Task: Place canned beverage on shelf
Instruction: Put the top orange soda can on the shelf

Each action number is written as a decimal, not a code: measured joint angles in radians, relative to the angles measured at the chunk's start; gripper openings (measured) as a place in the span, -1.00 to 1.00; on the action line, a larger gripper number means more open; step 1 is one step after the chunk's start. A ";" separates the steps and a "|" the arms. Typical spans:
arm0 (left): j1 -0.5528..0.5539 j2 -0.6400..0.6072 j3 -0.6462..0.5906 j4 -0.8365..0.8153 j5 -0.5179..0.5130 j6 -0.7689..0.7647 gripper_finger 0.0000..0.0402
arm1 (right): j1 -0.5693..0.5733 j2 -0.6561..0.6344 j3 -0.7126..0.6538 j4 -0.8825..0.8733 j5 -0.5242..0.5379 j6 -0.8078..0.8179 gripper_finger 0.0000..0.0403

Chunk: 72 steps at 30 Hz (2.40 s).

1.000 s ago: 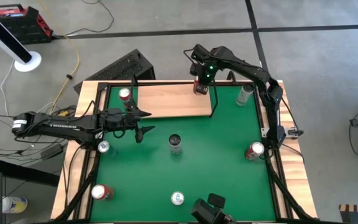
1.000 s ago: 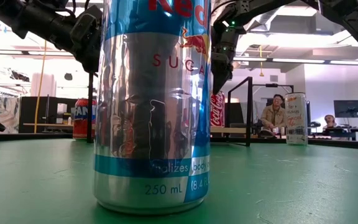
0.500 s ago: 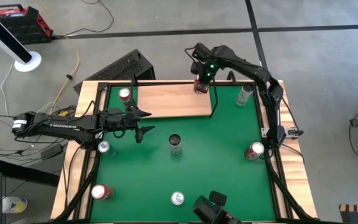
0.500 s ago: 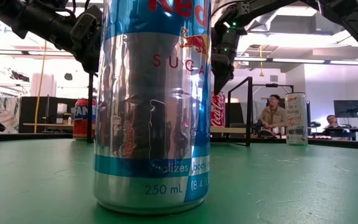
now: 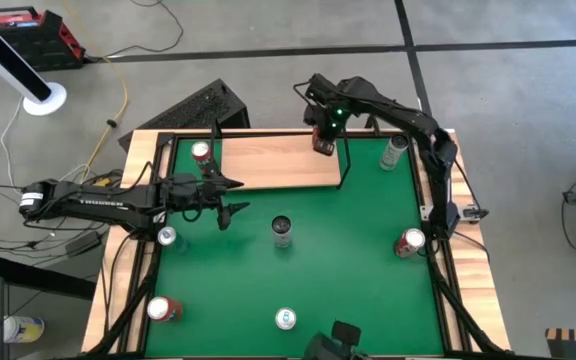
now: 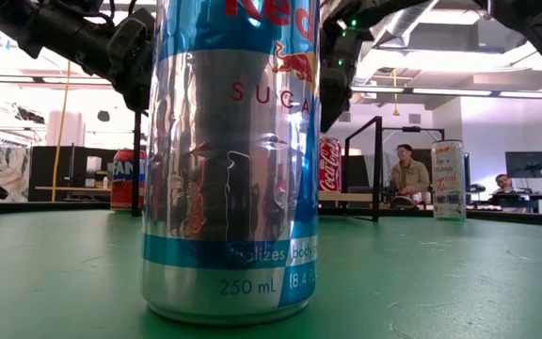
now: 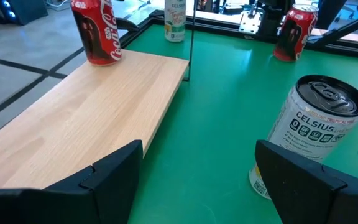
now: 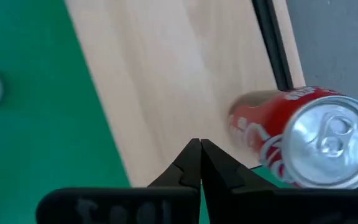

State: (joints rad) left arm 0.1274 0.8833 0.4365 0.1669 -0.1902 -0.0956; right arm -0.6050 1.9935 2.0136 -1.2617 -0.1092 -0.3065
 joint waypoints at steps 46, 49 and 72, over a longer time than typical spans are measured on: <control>-0.075 0.015 0.381 -0.515 0.316 0.071 0.48 | 0.880 -0.387 -0.028 0.036 0.396 0.722 -0.84; -0.101 0.056 0.352 -0.378 0.314 0.053 0.48 | 0.908 -0.417 -0.108 0.039 0.377 0.720 -0.90; -0.202 0.618 0.716 -0.139 0.113 0.019 0.48 | 0.885 -1.202 -0.908 0.390 0.230 0.673 -0.89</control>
State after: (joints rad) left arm -0.0742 1.5015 1.1521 0.0275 -0.0772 -0.0770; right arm 0.2798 0.7920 1.1053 -0.8713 0.1207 0.3660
